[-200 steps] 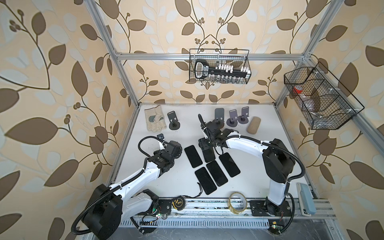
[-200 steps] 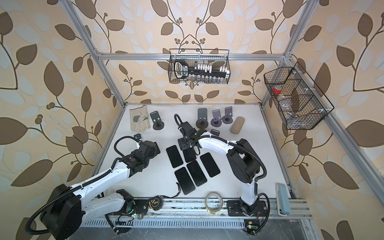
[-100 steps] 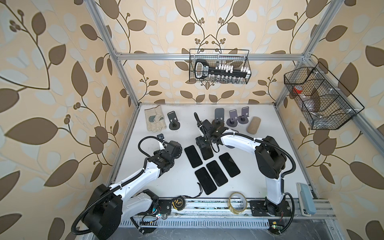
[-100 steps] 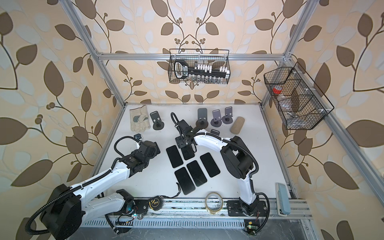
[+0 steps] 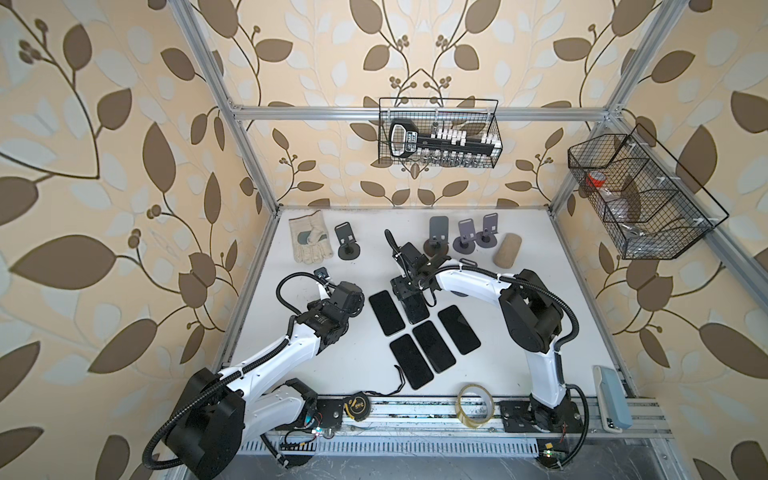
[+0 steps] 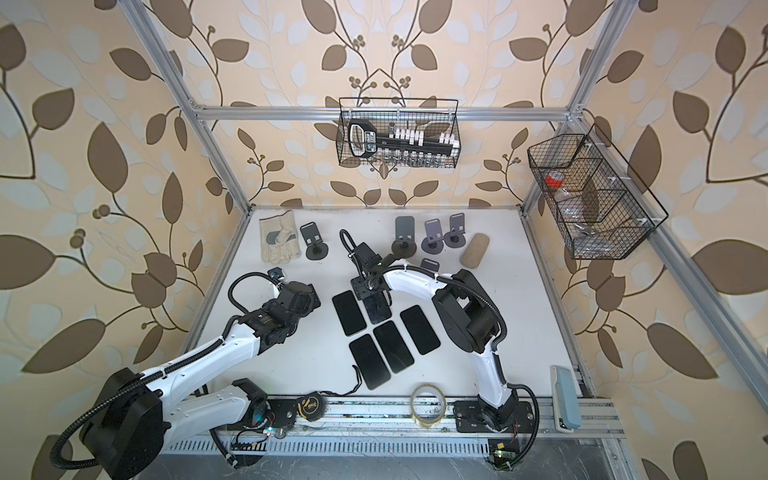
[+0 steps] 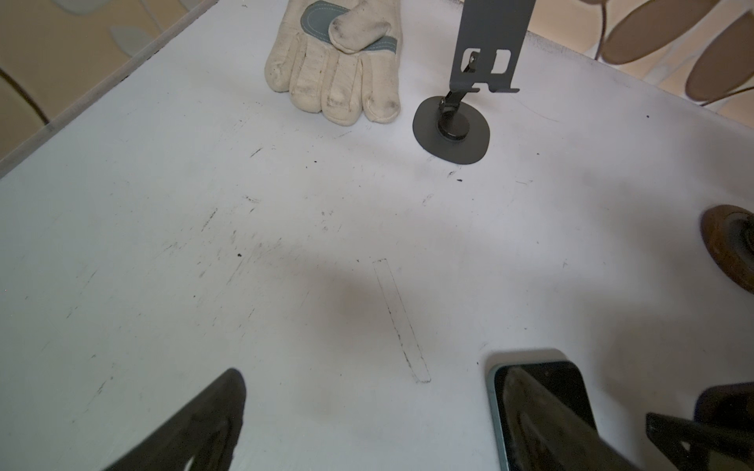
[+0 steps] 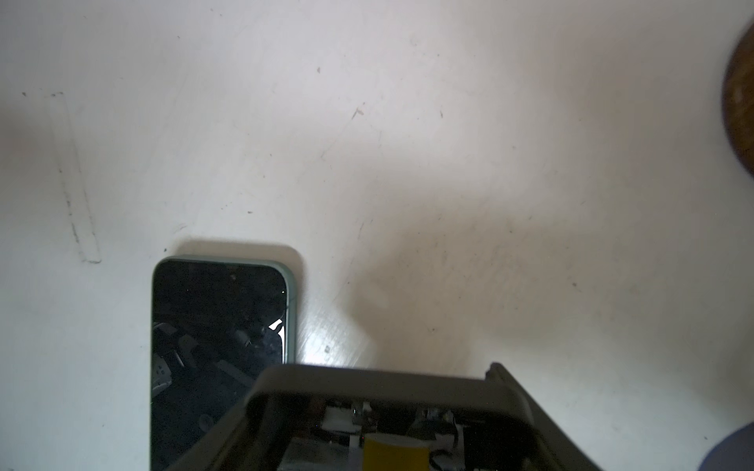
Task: Remove the phone from the phone stand
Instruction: Place the phone at the center of the table.
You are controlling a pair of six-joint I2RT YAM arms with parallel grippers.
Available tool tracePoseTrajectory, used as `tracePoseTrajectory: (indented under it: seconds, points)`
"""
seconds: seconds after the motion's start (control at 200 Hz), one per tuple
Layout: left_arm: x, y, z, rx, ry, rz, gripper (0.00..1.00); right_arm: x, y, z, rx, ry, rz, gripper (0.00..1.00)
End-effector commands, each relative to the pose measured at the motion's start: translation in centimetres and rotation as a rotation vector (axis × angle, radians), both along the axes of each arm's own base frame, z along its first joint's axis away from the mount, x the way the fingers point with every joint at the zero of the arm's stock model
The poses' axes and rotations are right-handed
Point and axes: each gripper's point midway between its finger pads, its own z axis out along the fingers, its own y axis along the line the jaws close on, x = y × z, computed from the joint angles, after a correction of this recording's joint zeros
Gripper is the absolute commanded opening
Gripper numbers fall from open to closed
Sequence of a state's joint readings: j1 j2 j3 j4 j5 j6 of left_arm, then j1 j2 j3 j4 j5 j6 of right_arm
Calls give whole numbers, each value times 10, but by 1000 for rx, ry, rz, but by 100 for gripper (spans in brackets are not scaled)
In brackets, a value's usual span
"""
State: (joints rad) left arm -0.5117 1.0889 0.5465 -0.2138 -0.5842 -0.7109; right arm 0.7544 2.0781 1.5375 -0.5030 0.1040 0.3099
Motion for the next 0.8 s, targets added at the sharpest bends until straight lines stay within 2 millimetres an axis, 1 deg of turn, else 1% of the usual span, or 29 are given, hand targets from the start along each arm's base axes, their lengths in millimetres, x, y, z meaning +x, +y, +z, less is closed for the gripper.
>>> tracePoseTrajectory:
  seconds: [0.0,0.36,0.795]
  points:
    - [5,2,13,5,-43,32,99,-1,-1,-16,-34,30,5,58]
    - [5,3,14,7,-41,34,99,6,-4,-28,-66,16,-13,58]
    - [5,3,14,10,-40,37,99,6,-9,-47,-99,24,-30,60]
